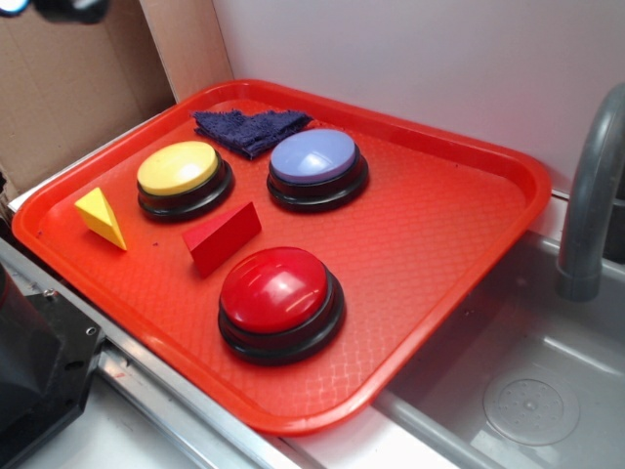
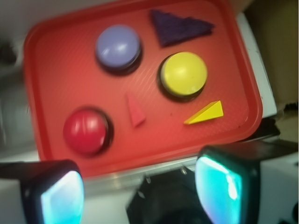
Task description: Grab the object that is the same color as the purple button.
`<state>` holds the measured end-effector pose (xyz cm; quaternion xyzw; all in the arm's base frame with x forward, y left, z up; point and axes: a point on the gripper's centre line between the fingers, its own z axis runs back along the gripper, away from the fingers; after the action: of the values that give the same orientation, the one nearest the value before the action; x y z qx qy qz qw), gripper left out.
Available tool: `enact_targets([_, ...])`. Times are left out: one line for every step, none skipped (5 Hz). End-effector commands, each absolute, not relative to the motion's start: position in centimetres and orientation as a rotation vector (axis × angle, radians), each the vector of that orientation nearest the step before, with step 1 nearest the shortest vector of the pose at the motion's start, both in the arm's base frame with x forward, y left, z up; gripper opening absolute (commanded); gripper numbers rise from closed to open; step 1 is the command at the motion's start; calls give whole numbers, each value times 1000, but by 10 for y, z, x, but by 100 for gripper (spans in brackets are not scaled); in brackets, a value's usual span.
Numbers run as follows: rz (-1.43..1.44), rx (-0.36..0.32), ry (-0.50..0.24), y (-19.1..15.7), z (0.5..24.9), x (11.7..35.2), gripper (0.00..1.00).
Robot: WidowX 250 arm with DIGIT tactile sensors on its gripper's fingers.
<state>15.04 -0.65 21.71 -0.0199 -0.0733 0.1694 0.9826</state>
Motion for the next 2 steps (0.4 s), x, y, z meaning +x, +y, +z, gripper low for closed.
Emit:
enact_targets([780, 3, -230, 35, 181, 207, 100])
enact_targets([992, -23, -274, 58, 162, 231, 100])
